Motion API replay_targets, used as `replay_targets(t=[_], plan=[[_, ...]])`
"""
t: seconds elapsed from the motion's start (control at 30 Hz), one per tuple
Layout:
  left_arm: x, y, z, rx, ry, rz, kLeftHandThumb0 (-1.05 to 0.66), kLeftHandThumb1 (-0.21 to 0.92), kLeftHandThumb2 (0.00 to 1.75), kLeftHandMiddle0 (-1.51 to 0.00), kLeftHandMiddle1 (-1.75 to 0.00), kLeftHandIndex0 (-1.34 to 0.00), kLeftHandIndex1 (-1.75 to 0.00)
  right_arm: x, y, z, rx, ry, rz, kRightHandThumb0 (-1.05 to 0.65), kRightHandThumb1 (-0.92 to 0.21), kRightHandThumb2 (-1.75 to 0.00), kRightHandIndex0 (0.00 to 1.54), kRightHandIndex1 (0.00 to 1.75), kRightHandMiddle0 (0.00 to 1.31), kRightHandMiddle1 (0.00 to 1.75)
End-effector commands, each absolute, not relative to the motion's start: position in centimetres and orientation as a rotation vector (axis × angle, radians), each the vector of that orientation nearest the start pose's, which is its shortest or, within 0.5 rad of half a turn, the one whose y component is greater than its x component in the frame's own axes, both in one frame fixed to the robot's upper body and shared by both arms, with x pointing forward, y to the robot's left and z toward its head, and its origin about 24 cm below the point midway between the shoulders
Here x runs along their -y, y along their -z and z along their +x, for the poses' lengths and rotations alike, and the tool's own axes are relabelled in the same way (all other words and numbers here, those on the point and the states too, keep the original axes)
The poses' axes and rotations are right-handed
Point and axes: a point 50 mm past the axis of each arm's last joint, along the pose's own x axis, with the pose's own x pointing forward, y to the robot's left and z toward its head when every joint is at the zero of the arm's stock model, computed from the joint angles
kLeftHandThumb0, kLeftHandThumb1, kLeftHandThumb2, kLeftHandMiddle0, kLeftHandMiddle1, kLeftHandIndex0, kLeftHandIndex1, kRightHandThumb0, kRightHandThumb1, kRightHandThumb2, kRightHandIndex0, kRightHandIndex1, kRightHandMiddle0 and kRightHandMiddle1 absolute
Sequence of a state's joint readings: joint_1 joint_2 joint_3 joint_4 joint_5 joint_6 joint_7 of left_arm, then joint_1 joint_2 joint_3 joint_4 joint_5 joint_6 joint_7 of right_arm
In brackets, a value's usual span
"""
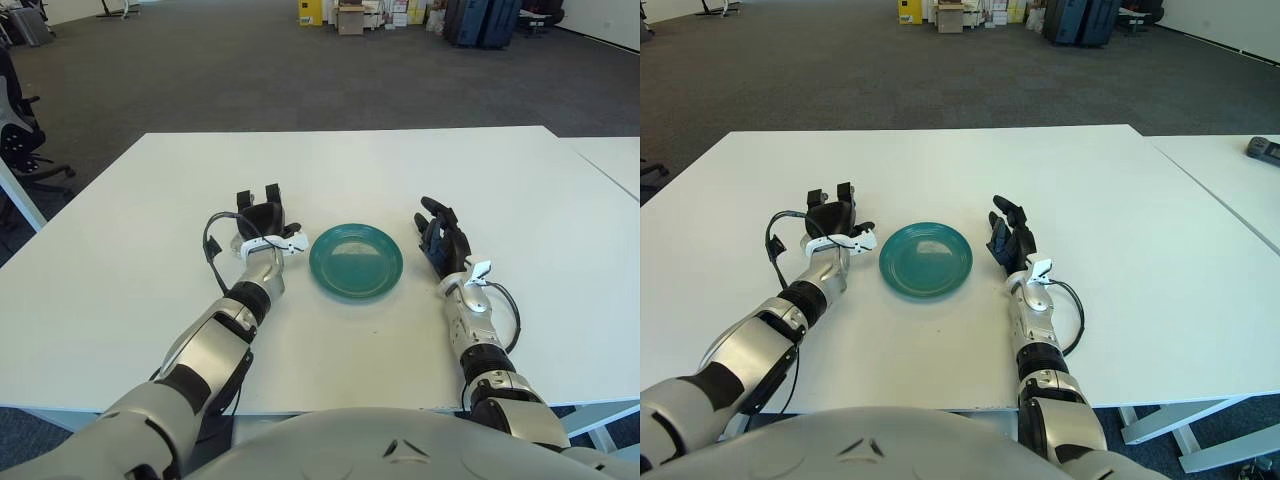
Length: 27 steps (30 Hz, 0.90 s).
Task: Put the bottle into the plate.
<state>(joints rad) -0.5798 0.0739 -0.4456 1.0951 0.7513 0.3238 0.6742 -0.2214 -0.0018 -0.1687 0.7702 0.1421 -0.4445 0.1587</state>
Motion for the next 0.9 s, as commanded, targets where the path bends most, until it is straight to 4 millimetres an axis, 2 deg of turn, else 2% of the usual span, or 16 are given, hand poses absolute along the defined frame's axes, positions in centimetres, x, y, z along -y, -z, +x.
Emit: replay_targets(t=[0.0,0.07,0.27,0.5,0.87], plan=[[-14.1,3.9,30.2,-0.264,-0.165,1.4,-0.45,0.53,0.92,-0.68,-1.73,-0.45,-1.68,17.2,5.2,25.2,-0.193,0.033,0.173,-0.84,-0.92,-0.93,0.31,0.01,0.0,0.8],[-14.2,3.9,30.2,-0.257,-0.168,1.397,-0.46,0.43,1.11,-0.78,-1.74,-0.52,-1.72,17.2,5.1,25.2,-0.191,0.031,0.174,-0.85,-0.92,-0.94,0.31,0.01,0.0,0.81],[-14.2,3.7,30.3,-0.227,-0.172,1.389,-0.47,0.34,1.28,-0.96,-1.75,-0.59,-1.74,17.2,5.0,25.2,-0.184,0.027,0.181,-0.85,-0.92,-0.95,0.32,0.01,0.0,0.84],[-14.0,3.1,30.7,-0.161,-0.184,1.357,-0.47,0.32,1.3,-1.06,-1.75,-0.6,-1.75,17.1,4.9,25.2,-0.17,0.019,0.185,-0.85,-0.92,-0.97,0.33,0.01,0.0,0.86],[-14.1,2.8,30.7,-0.081,-0.131,1.239,-0.45,0.36,1.26,-1.1,-1.75,-0.57,-1.75,17.0,4.7,25.2,-0.156,0.012,0.197,-0.84,-0.92,-0.98,0.34,0.01,0.02,0.88]])
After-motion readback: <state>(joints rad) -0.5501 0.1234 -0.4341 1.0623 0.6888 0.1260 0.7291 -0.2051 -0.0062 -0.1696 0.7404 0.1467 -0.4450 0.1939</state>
